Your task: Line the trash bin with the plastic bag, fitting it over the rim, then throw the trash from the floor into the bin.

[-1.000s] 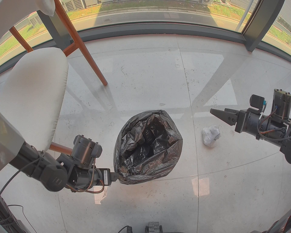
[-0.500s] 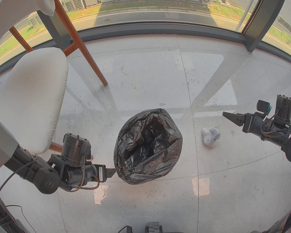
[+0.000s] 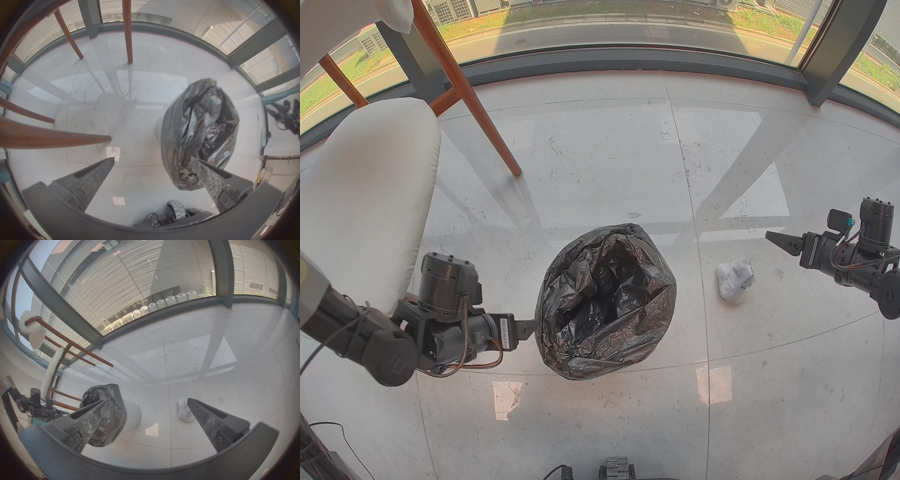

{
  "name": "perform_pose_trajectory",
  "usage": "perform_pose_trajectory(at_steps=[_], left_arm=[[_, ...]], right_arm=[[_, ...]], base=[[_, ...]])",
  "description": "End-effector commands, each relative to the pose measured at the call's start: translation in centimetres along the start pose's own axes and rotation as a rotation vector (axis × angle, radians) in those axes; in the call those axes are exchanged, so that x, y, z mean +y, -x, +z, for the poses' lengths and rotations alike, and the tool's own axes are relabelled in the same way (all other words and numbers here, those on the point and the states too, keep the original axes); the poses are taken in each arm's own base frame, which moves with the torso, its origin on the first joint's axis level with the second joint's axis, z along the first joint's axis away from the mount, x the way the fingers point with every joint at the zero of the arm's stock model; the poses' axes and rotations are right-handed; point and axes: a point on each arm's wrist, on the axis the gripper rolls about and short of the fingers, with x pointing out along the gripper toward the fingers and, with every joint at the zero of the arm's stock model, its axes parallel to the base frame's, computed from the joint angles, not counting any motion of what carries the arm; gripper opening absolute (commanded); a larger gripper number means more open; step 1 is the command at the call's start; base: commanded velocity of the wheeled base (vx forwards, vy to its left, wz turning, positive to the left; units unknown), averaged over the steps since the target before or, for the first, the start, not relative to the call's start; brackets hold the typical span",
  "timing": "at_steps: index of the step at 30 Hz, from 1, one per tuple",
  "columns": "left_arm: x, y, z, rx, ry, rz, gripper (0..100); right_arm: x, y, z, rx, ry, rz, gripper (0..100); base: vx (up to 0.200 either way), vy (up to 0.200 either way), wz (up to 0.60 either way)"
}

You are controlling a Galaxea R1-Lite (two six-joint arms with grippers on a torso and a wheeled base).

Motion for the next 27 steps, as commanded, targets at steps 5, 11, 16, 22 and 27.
perform_pose_trajectory(at_steps=[5, 11, 16, 22, 27], left_arm=[[-0.3, 8.8, 2.6, -0.318, 0.027, -0.152, 100], [-0.9, 13.2, 3.5, -0.457, 0.029, -0.232, 100], [-0.6, 15.1, 4.0, -0.525, 0.016, -0.244, 100], [-0.1, 15.8, 4.1, -0.555, 0.020, -0.236, 100], [0.3, 15.8, 4.2, -0.562, 0.026, -0.216, 100]], right_arm=[[-4.8, -6.0, -3.8, 0.139, 0.037, -0.074, 100], [-6.8, -8.7, -5.8, 0.193, 0.098, -0.115, 100], [-8.3, -11.6, -6.6, 0.193, 0.100, -0.144, 100], [-10.0, -14.3, -6.8, 0.170, 0.106, -0.164, 100], [-11.1, -16.2, -7.9, 0.172, 0.105, -0.172, 100]], base=[[0.000, 0.000, 0.00], [0.000, 0.000, 0.00], [0.000, 0.000, 0.00], [0.000, 0.000, 0.00], [0.000, 0.000, 0.00]])
